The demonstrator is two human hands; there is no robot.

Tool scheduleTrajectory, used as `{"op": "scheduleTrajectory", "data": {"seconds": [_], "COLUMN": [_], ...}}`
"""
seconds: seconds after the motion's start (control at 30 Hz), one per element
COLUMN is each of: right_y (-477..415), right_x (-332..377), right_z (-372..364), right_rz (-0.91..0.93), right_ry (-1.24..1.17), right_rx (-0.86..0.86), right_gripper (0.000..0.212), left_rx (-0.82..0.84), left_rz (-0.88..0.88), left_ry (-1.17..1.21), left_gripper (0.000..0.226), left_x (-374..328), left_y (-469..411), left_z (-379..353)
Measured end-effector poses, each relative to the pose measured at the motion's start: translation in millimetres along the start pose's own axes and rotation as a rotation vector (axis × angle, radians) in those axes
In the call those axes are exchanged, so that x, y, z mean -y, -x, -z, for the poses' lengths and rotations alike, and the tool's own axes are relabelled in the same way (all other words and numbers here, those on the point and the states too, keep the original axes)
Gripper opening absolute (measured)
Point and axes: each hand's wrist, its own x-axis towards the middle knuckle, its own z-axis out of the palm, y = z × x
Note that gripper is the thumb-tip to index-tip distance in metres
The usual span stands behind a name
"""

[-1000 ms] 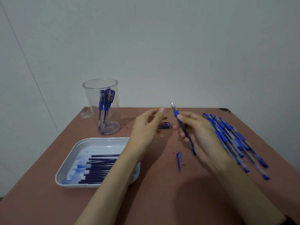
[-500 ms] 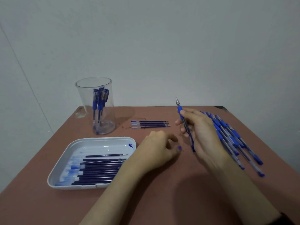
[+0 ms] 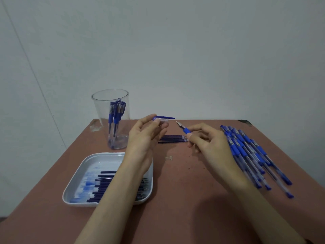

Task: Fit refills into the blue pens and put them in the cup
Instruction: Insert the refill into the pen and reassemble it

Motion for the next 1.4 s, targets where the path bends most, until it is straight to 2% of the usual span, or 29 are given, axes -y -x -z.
{"op": "scheduleTrajectory", "data": {"seconds": [0.17,0.33,0.63,0.97,1.07,1.27,1.33,1.4], "right_y": [-0.2,0.9,5.6,9.5,11.3,9.7,10.9,9.3], "right_x": [-3.5,-6.6,-0.7,1.9,-0.6,-4.5,-1.1,13.1], "right_z": [-0.3,0.2,2.5,1.0,-0.9,-10.7,-14.6,-17.2], "right_rz": [0.061,0.111,0.171,0.204,0.159,0.144,0.129,0.123], "right_ry": [0.109,0.246,0.331,0.317,0.294,0.264,0.167,0.052], "right_rx": [-0.027,-0.054,-0.027,-0.010,0.003,0.026,0.006,-0.029], "right_gripper": [0.019,0.009,0.036,0.041,0.037,0.028,0.024,0.021], "left_rx": [0.071,0.135,0.140,0.116,0.110,0.100,0.052,-0.068], "left_rz": [-0.006,-0.082,-0.132,-0.201,-0.238,-0.433,-0.564,-0.795], "left_ry": [-0.048,-0.276,-0.425,-0.443,-0.495,-0.759,-0.850,-0.909], "left_gripper": [0.011,0.012,0.007,0.013,0.011,0.018,0.026,0.032], "left_x": [2.8,10.5,20.5,23.2,24.3,9.6,1.3,-14.9], "left_y": [0.8,4.2,6.7,5.5,7.1,7.3,13.9,20.7], "left_z": [-1.2,-6.5,-7.2,-9.2,-9.9,-7.7,-3.8,6.5]}}
